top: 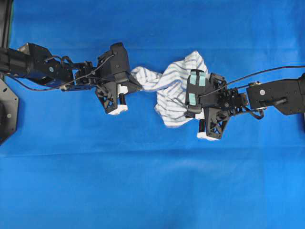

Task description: Lift the towel with both arms.

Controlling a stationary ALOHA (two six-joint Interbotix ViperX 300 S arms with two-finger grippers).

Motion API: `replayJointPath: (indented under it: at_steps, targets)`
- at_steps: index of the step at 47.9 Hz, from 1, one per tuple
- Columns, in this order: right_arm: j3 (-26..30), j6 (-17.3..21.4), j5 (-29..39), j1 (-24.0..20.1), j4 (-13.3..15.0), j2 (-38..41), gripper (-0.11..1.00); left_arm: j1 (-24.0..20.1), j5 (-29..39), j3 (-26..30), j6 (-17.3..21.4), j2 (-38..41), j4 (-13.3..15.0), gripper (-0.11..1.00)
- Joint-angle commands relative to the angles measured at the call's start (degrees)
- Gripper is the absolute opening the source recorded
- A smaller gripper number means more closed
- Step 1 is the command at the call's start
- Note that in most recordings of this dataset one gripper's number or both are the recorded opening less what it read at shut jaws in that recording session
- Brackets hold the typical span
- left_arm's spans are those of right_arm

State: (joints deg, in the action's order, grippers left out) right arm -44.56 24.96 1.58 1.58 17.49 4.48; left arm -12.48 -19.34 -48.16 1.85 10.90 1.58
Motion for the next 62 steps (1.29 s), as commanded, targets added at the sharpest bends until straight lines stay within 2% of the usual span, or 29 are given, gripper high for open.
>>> replayJointPath:
  at_steps: [1,11,21,36,45,53,62]
  targets:
    - [1.05,0.0,-0.62,-0.18,-0.09,-0.7,0.01,-0.26,-0.09,0.09,-0.09,-1.23,0.18,0.02]
    - [1.23,0.09,-1.14,-0.18,-0.09,-1.14,0.01,-0.18,1.85,-0.18,-0.62,-3.96,0.18,0.02]
    - [2.55,0.09,1.14,-0.26,-0.09,-6.68,0.01,0.79,11.25,1.23,-0.7,-14.06,0.18,0.02]
    - [8.35,-1.05,15.38,-0.26,0.18,-19.6,0.01,1.05,26.37,3.96,-1.49,-31.38,0.18,0.02]
    - [14.33,-2.64,24.52,-0.18,1.05,-25.84,0.01,1.05,34.8,7.73,-1.49,-40.34,0.18,0.02]
    - [19.86,-5.45,30.59,-0.09,1.58,-29.62,0.01,0.97,40.43,12.22,-1.41,-46.67,0.0,0.02]
    - [25.49,-8.0,34.72,-0.09,1.58,-31.82,0.01,1.05,43.68,15.56,-1.41,-50.19,0.0,0.02]
